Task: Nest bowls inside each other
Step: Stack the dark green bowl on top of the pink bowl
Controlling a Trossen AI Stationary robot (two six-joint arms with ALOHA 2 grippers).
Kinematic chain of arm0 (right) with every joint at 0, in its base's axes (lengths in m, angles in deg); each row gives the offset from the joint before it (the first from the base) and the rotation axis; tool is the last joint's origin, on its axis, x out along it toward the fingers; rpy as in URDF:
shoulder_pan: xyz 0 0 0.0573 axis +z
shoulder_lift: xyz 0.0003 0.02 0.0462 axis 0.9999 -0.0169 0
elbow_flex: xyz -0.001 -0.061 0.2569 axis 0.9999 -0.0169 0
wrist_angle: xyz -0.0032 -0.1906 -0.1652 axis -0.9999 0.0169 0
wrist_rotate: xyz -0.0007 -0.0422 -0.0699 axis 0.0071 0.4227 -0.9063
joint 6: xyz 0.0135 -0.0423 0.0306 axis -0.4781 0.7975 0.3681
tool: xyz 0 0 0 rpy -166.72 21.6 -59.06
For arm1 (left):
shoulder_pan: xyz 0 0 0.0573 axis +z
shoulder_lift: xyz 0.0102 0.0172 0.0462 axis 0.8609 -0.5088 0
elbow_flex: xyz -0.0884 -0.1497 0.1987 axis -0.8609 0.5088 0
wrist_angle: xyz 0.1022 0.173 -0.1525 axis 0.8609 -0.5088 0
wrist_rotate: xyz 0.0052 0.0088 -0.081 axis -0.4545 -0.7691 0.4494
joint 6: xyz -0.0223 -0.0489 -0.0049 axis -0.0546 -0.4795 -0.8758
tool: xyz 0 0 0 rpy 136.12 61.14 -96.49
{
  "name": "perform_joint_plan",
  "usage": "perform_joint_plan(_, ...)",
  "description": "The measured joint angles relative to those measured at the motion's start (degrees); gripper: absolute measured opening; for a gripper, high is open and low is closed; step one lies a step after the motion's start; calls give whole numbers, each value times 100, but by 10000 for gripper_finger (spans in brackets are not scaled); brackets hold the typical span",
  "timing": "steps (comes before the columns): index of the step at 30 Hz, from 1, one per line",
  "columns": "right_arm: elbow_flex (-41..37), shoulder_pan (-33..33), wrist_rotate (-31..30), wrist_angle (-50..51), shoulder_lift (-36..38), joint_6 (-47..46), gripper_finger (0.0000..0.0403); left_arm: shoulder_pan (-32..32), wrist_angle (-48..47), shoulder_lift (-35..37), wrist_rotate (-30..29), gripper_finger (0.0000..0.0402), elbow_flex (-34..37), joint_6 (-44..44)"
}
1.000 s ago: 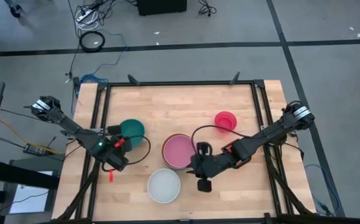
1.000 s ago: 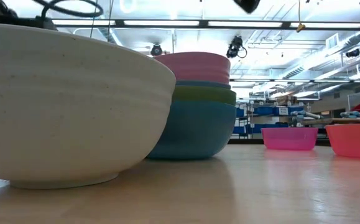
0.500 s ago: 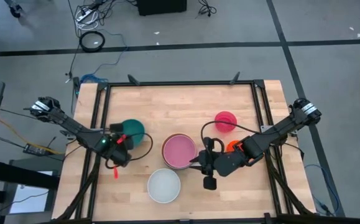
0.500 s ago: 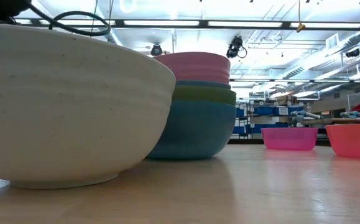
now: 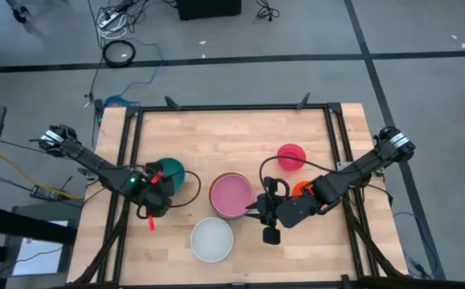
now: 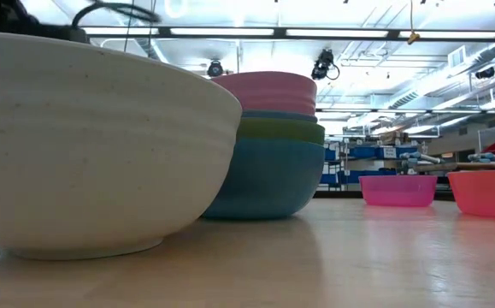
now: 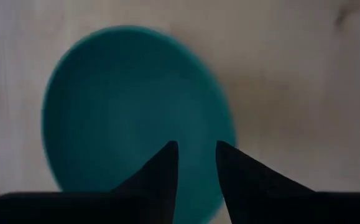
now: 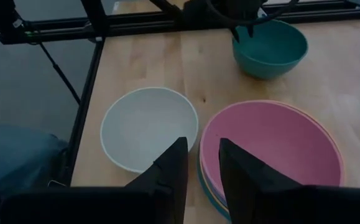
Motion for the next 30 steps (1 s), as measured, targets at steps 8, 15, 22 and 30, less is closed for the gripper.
perform_joint_plan(8,0,0,0,80,-2,-60,80,18,44,2,596,117,32,0)
perform_joint_plan(15,0,0,1,103,-4,-93,77,181,572,2,773,117,632,-55)
perform_joint_plan(22,0,0,2,122,-4,-157,76,370,1020,-2,747,43,974,-156)
perform_joint_plan(30,0,0,0,218,-7,-164,75,357,1091,-7,-55,6,297,4)
